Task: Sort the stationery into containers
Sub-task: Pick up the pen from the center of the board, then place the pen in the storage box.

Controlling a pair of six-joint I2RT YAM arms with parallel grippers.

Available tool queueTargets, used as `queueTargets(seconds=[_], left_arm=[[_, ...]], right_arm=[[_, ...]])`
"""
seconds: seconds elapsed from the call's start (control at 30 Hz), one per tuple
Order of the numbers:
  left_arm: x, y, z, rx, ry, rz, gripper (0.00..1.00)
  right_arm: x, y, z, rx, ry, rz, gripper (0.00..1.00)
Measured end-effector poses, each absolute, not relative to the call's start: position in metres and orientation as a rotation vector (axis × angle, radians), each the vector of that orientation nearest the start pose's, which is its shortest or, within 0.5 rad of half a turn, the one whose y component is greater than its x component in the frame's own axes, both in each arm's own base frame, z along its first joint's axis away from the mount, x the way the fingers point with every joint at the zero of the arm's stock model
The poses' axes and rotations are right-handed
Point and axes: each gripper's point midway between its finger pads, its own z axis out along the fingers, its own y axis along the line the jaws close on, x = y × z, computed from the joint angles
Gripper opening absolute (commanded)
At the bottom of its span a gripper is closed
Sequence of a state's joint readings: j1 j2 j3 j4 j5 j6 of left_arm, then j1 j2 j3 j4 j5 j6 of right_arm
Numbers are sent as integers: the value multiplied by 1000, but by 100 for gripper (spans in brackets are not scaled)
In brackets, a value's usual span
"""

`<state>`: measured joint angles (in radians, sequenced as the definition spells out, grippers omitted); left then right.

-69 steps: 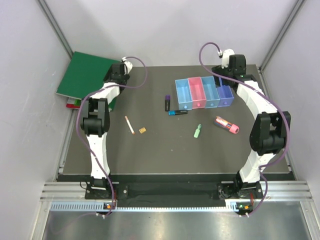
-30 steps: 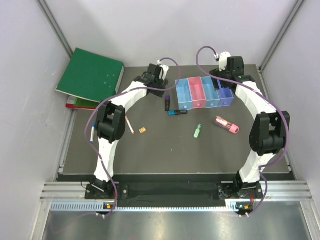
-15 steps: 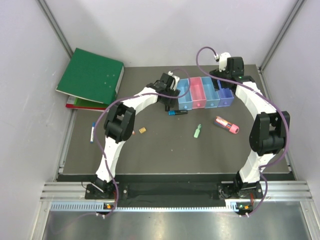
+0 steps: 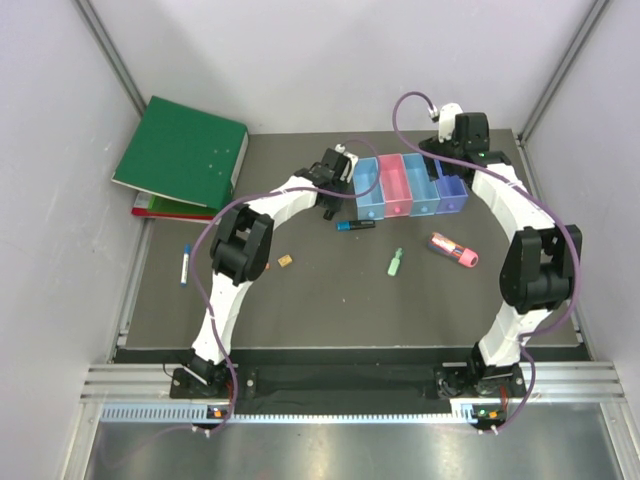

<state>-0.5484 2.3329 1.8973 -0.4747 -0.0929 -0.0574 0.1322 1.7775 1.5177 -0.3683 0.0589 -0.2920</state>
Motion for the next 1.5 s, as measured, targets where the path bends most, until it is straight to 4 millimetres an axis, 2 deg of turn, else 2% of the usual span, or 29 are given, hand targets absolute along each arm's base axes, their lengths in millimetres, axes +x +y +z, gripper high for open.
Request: queueTargets(seconds=[0.07, 0.4, 0.6, 0.67, 0.77, 0.83, 1.07, 1.2, 1.33, 1.5], left_arm=[[494, -285, 34, 568, 2412, -137, 0], [499, -281, 34, 548, 2401, -132, 0], [501, -261, 37, 506, 2429, -112, 0], [500, -253, 44, 473, 2447, -120, 0], [500, -255, 56, 448, 2448, -149, 0], [502, -263, 71, 427, 2430, -208, 0], [502, -309, 149, 324, 2300, -544, 0], [506, -331, 184, 293, 2225, -677, 0], [505, -348, 204, 277, 2175, -773, 0], [506, -377, 215, 292, 2125, -860, 0]], right_arm=[[502, 45, 190, -432, 2157, -152, 87], [497, 46, 197, -431, 2154, -145, 87], [497, 46, 197, -431, 2156, -142, 87], [497, 46, 197, -431, 2156, -142, 87], [497, 46, 197, -430, 2156, -144, 87], [497, 45, 197, -428, 2157, -149, 87], [497, 40, 197, -408, 2160, -182, 87], [496, 35, 200, -382, 2158, -209, 87], [495, 22, 202, -317, 2159, -249, 87], [494, -3, 201, -212, 2173, -279, 87]])
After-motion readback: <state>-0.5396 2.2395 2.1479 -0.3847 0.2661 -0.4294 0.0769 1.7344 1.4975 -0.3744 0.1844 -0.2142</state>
